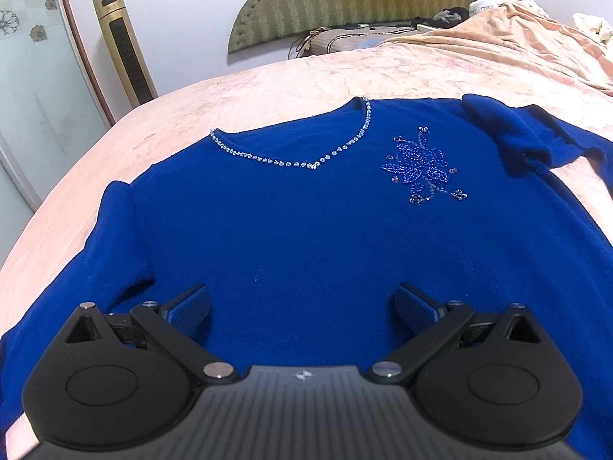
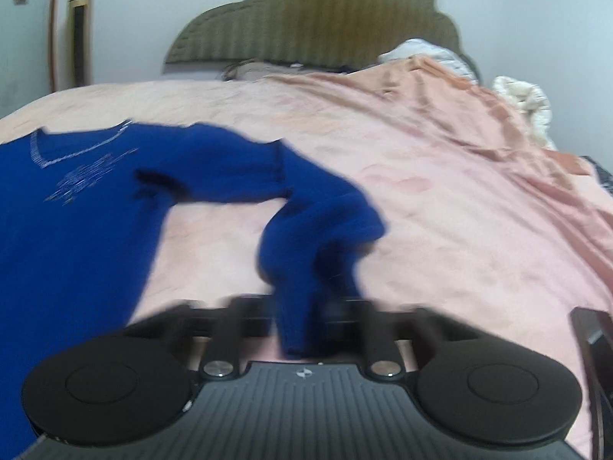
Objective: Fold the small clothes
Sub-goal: 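Grasp the blue sweater's sleeve cuff with the right gripper, then carry the held sleeve across the sweater body and open the right gripper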
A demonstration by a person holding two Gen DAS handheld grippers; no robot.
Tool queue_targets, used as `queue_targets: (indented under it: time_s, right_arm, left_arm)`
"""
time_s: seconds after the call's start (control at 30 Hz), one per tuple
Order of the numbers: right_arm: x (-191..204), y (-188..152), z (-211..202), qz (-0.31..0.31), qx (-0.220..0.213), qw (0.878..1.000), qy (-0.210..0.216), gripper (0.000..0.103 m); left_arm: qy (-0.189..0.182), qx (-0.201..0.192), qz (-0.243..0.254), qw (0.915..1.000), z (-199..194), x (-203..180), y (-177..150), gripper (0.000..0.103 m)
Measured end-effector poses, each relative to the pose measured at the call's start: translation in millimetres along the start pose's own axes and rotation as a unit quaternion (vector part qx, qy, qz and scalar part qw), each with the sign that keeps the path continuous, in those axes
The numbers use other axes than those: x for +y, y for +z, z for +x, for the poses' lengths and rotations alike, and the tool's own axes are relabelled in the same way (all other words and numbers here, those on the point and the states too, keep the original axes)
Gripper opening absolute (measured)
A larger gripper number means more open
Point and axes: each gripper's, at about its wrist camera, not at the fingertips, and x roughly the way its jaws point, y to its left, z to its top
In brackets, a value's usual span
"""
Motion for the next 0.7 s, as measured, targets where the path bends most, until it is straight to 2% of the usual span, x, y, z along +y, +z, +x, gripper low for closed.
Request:
queue_targets:
  time_s: [0.07, 0.13, 0.2, 0.3, 0.37, 0.47, 0.53, 0.57, 0.63, 0.7]
  right_arm:
    - [-13.3, 3.5, 0.2, 0.034, -0.003, 0.999, 0.023, 0.006]
    - [-34.0, 8.8, -2.4, 0.098, -0.007, 0.993, 0.064, 0.006]
    - [-66.2, 15.2, -1.3, 0.194, -0.013, 0.972, 0.13, 0.006]
    - [-123.2, 25.4, 4.9, 0.338, -0.041, 0.916, 0.211, 0.006]
    - [-164.4, 27.3, 12.6, 0.43, -0.065, 0.866, 0.248, 0.006]
    - [-217.4, 23.0, 24.4, 0.534, -0.095, 0.8, 0.255, 0.007]
    - [-241.5, 17.6, 29.9, 0.577, -0.109, 0.774, 0.238, 0.007]
    - [-253.8, 13.0, 32.5, 0.603, -0.116, 0.756, 0.229, 0.008]
    - [-270.0, 6.8, 34.8, 0.635, -0.127, 0.73, 0.217, 0.008]
    - [-281.6, 6.6, 34.3, 0.649, -0.138, 0.719, 0.208, 0.008]
  left_arm:
    - [0.0, 0.001, 0.0, 1.0, -0.4, 1.5, 0.6, 0.103]
    - [0.0, 0.004, -0.002, 1.0, -1.0, 3.2, 1.1, 0.103]
    - [-0.001, 0.005, -0.002, 1.0, -1.2, 5.4, 2.7, 0.103]
    - [0.003, 0.002, 0.0, 1.0, -2.9, 9.0, 5.9, 0.103]
    - [0.007, -0.001, -0.001, 1.0, -4.2, 13.1, 7.8, 0.103]
    - [0.012, -0.001, -0.01, 0.9999, -4.0, 21.3, 11.4, 0.103]
    - [0.014, 0.001, -0.016, 0.9998, -2.7, 26.4, 14.1, 0.103]
    - [0.016, 0.001, -0.019, 0.9997, -2.3, 28.5, 15.0, 0.103]
    - [0.022, 0.0, -0.022, 0.9995, -1.5, 32.8, 16.6, 0.103]
    - [0.026, -0.001, -0.024, 0.9994, -0.4, 36.6, 17.8, 0.103]
